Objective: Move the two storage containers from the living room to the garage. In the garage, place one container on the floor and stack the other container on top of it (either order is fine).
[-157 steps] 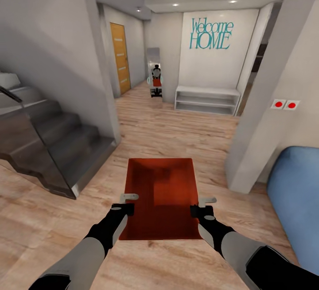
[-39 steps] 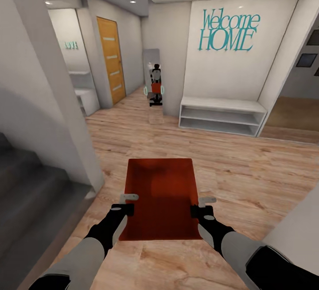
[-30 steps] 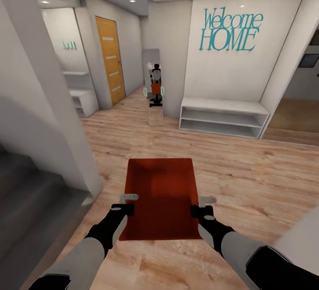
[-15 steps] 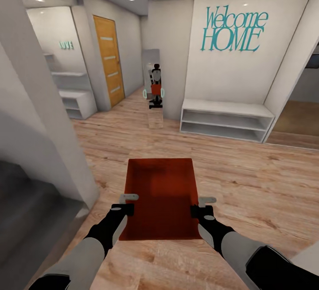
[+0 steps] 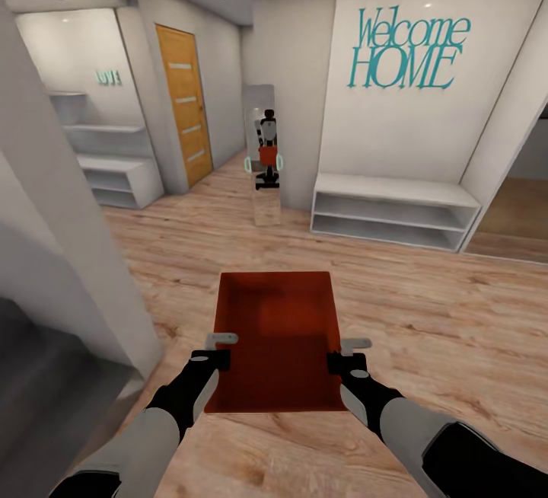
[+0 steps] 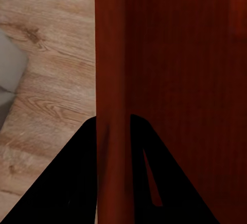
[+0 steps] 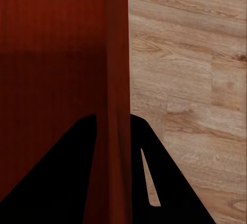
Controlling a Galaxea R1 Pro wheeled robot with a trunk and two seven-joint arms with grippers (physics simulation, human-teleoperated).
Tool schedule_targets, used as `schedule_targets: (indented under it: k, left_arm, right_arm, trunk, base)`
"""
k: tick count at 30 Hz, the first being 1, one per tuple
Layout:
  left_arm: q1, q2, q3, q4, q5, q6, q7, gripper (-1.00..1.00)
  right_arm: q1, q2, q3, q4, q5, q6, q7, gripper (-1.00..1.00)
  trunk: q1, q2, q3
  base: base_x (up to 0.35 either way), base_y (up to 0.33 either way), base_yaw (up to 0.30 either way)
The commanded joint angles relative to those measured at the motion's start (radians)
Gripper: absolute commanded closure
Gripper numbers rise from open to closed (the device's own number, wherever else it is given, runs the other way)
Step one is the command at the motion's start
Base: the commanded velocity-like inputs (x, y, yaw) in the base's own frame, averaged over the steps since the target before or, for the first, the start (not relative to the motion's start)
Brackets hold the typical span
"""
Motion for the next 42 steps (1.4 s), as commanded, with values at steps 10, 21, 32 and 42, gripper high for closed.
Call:
schedule_targets:
  k: [10,21,32,42]
  left_arm:
    - [0.0,0.001,-0.012,0.048,0.013,0.024,0.008,1.0]
    - [0.0,0.001,-0.012,0.048,0.014,0.024,0.008,1.0]
    - [0.0,0.001,-0.012,0.048,0.014,0.024,0.008,1.0]
    - [0.0,0.001,-0.012,0.048,0.014,0.024,0.008,1.0]
  right_arm:
    - [-0.002,-0.006,-0.016,-0.004,0.01,-0.003,-0.005,1.0]
    - [-0.002,-0.006,-0.016,-0.004,0.01,-0.003,-0.005,1.0]
    - [-0.002,-0.006,-0.016,-0.004,0.009,-0.003,-0.005,1.0]
    - [-0.002,-0.006,-0.016,-0.004,0.009,-0.003,-0.005,1.0]
  trunk:
    - [0.001,-0.002,-0.002]
    - [0.001,-0.002,-0.002]
    - [0.001,-0.002,-0.002]
    - [0.001,-0.002,-0.002]
  base:
    - [0.322,0.0,0.0]
    - [0.322,0.0,0.0]
    - [0.322,0.0,0.0]
    - [0.322,0.0,0.0]
